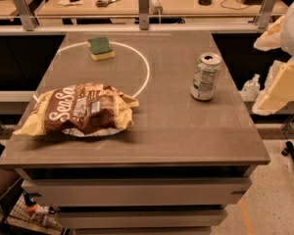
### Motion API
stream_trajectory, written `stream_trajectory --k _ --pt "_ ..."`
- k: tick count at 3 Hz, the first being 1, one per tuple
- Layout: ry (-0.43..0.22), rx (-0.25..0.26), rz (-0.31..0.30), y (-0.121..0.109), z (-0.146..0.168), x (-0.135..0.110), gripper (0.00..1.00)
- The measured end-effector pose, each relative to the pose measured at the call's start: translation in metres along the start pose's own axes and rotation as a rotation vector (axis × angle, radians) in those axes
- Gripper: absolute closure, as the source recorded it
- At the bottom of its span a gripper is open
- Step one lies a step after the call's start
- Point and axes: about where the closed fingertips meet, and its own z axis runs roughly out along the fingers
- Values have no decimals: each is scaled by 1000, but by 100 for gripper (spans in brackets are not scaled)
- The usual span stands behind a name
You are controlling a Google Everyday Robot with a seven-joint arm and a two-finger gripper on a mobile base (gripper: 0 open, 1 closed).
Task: Pick brown chip bag
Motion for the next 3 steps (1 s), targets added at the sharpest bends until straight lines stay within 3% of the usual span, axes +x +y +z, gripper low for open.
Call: stream_trajectory --k 1,3 --pt "-2 6 -1 0 -2 -1 0" --pt "-30 10 -2 -2 -3 -7 0"
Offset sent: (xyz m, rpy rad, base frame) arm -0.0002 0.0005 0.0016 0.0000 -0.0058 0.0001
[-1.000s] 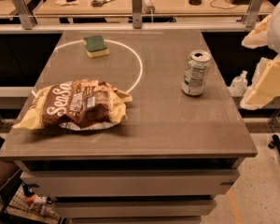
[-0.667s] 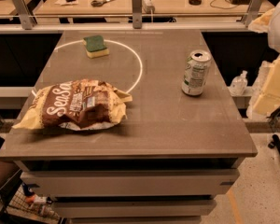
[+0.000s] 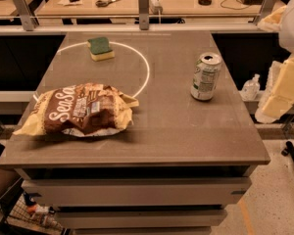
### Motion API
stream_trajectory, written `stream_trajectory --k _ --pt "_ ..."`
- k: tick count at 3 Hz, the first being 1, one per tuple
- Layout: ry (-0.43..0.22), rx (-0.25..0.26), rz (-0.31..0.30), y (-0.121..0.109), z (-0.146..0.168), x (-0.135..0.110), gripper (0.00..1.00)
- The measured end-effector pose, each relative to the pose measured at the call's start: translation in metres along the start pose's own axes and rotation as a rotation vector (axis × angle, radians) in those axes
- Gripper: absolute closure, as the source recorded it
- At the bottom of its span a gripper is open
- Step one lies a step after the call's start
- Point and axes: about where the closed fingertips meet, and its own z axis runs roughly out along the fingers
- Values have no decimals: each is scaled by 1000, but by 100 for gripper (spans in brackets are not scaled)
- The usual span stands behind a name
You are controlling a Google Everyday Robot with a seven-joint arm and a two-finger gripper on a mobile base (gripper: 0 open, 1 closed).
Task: Pick brown chip bag
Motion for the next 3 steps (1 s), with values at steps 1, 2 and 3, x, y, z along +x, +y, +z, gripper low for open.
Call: stream_trajectory --k 1,2,3 --pt "-90 4 -20 -2 0 -31 0" --pt "-177 6 -52 4 -1 -73 0" --pt "-224 3 -65 17 6 -116 0"
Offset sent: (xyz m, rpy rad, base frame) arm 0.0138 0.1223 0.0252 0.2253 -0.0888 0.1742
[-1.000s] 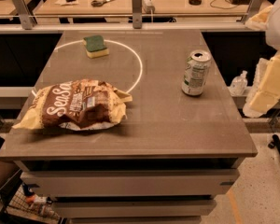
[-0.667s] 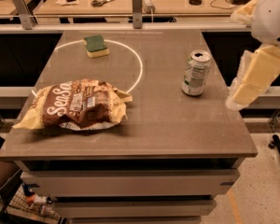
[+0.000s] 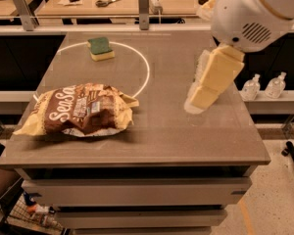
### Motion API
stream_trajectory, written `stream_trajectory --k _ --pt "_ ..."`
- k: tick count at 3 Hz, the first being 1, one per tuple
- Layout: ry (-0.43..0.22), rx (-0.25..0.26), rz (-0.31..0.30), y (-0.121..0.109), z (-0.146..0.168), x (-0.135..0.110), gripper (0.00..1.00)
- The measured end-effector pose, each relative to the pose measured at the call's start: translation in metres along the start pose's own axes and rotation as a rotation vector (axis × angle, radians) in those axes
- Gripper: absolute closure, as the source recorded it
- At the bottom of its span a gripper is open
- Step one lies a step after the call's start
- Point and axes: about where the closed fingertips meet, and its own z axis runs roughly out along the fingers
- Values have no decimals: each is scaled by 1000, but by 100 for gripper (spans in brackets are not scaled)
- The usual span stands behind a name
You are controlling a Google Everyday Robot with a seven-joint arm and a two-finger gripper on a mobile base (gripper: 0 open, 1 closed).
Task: Pick brown chip bag
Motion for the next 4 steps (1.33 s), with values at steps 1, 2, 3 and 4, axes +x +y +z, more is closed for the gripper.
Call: stream_trajectory --k 1,2,3,4 --pt "-33 -22 22 10 33 -42 0" --pt "-46 -43 37 17 65 -85 0" --pt "-26 -72 43 15 97 -118 0" --pt "24 -104 61 12 129 -133 0"
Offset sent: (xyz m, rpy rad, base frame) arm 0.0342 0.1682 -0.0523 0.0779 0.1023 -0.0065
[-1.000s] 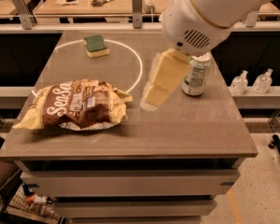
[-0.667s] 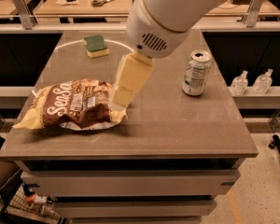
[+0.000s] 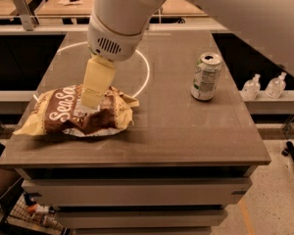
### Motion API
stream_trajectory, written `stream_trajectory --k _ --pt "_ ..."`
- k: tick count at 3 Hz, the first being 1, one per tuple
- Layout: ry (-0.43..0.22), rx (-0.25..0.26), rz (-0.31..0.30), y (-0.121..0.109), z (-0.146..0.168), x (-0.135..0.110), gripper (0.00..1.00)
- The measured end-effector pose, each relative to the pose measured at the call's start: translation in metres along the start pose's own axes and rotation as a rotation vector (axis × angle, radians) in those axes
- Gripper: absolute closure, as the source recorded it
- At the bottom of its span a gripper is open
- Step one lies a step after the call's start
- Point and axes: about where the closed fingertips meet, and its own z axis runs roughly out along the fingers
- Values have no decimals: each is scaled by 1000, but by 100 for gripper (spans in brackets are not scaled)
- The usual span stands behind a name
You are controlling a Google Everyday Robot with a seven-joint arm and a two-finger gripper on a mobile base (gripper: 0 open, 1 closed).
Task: Pick brown chip bag
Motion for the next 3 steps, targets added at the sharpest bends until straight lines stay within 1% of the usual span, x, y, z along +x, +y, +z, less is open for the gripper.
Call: stream_trajectory --k 1,2,3 --pt "67 -25 46 -7 32 2 0" --pt "67 -25 46 -7 32 2 0" --pt "84 -48 50 -3 44 2 0"
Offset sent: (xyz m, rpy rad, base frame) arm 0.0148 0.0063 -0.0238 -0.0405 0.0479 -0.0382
